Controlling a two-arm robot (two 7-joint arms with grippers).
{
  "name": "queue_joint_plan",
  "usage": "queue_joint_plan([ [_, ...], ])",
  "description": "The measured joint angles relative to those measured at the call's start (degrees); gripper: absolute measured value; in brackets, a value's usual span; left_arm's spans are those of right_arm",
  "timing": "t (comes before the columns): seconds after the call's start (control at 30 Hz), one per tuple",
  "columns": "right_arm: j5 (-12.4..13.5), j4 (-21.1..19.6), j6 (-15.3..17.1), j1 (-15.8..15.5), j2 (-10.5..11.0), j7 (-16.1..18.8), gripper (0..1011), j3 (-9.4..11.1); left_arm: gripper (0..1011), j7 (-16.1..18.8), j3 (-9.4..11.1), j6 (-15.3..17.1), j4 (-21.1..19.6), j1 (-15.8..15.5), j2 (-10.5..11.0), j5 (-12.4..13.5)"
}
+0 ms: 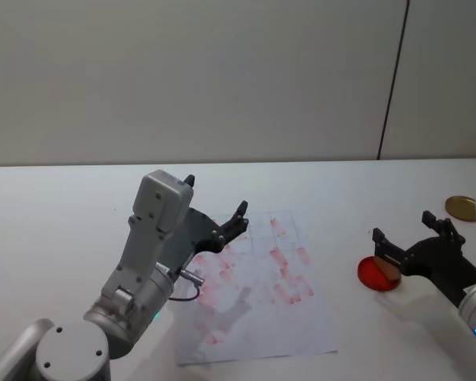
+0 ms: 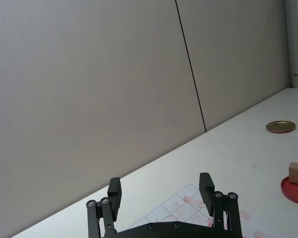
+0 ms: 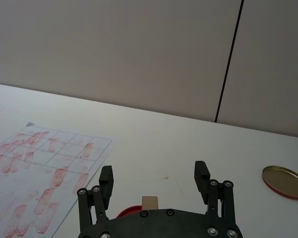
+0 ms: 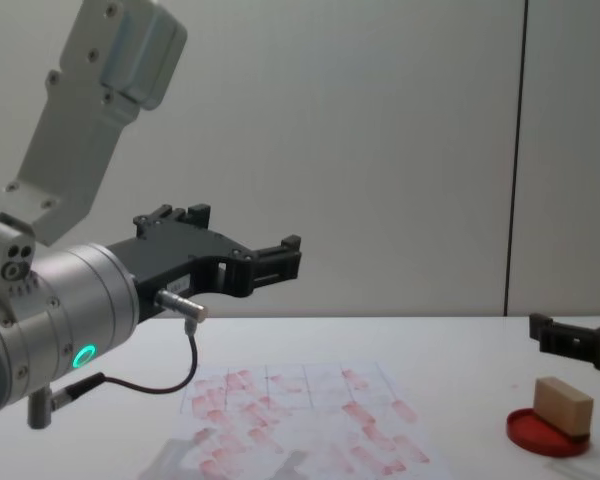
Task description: Use the one hand to pick up the stamp and affix it onto the A4 paper.
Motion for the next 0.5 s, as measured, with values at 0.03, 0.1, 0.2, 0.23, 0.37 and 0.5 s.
queue_joint_plan([
  [0.03,0.01,-0.04,-0.01,-0.01,0.01,-0.01,1001,0.0,993,0.0,0.0,0.0,0.0,0.0,0.0,0.0],
  [0.1,0.02,-0.12,-0.02,-0.05,0.02,-0.06,1001,0.02,993,0.0,0.0,0.0,0.0,0.0,0.0,0.0],
  [0.2,0.04,-0.25,-0.04,-0.09,0.04,-0.1,1001,0.04,993,0.0,0.0,0.0,0.0,0.0,0.0,0.0],
  [0.23,0.05,-0.26,-0.05,-0.1,0.04,-0.11,1001,0.05,993,0.0,0.0,0.0,0.0,0.0,0.0,0.0],
  [0.37,0.07,-0.36,-0.08,-0.13,0.06,-0.16,1001,0.08,993,0.0,0.0,0.0,0.0,0.0,0.0,0.0],
  [0.5,0.09,-0.43,-0.1,-0.15,0.08,-0.19,1001,0.09,993,0.0,0.0,0.0,0.0,0.0,0.0,0.0],
])
